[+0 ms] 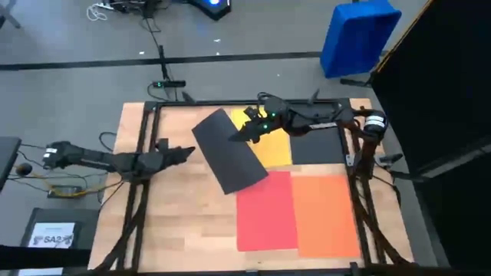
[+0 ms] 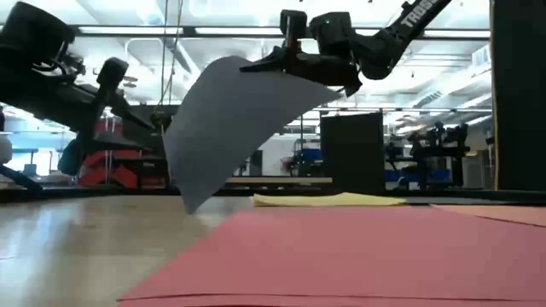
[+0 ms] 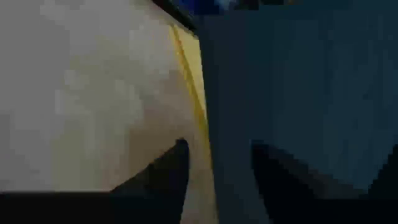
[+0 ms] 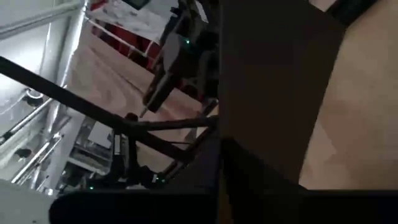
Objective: Organize paper
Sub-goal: Stack the black the paper on top of the black paper
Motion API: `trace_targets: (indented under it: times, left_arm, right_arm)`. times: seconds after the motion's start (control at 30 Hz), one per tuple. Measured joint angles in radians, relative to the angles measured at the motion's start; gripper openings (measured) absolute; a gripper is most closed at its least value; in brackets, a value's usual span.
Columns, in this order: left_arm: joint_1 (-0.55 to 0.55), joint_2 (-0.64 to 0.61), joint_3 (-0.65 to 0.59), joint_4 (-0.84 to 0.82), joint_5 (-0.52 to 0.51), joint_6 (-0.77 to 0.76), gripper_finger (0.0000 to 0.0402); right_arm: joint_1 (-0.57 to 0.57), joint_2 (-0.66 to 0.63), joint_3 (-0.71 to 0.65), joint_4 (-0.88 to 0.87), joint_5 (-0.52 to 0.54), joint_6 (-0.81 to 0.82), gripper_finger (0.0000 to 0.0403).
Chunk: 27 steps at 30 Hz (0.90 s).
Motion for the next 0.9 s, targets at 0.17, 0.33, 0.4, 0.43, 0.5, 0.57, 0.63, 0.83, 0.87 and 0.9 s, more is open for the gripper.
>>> trace_targets:
  times: [0.17,0.33,0.4,0.43,0.5,0.57,0.63,0.83,0.87,0.9]
  left_arm:
    - [0.037,0.032,-0.001,0.148,0.017,0.086,0.0154]
    - [0.07,0.059,-0.001,0.21,0.048,0.129,0.0154]
    - [0.077,0.07,-0.001,0.209,0.055,0.132,0.0154]
    - [0.079,0.076,-0.005,0.225,0.057,0.137,0.0154]
    - [0.084,0.089,-0.014,0.277,0.059,0.17,0.0154]
    - [0.086,0.104,-0.014,0.334,0.062,0.221,0.0154]
    - [0.086,0.119,-0.014,0.407,0.067,0.28,0.0154]
    - [0.113,0.159,-0.014,0.589,0.148,0.452,0.0154]
    - [0.117,0.164,-0.014,0.595,0.16,0.474,0.0154]
    - [0.12,0.169,-0.014,0.605,0.162,0.498,0.0154]
  right_arm:
    - [0.0,0.0,0.0,0.054,-0.007,0.031,0.0]
    - [0.0,0.0,0.0,0.126,-0.015,0.07,0.0]
    - [0.0,0.0,0.0,0.151,-0.015,0.08,0.0]
    - [0.0,0.0,0.0,0.157,-0.015,0.082,0.0]
    - [0.0,0.0,0.0,0.163,-0.015,0.087,0.0]
    - [0.0,0.0,0.0,0.189,-0.015,0.103,0.0]
    - [0.0,0.0,0.0,0.23,-0.014,0.121,0.0]
    - [-0.01,0.0,0.001,0.358,-0.014,0.195,0.0]
    - [-0.01,0.0,0.001,0.374,-0.014,0.206,0.0]
    - [-0.01,0.0,0.001,0.388,-0.012,0.214,0.0]
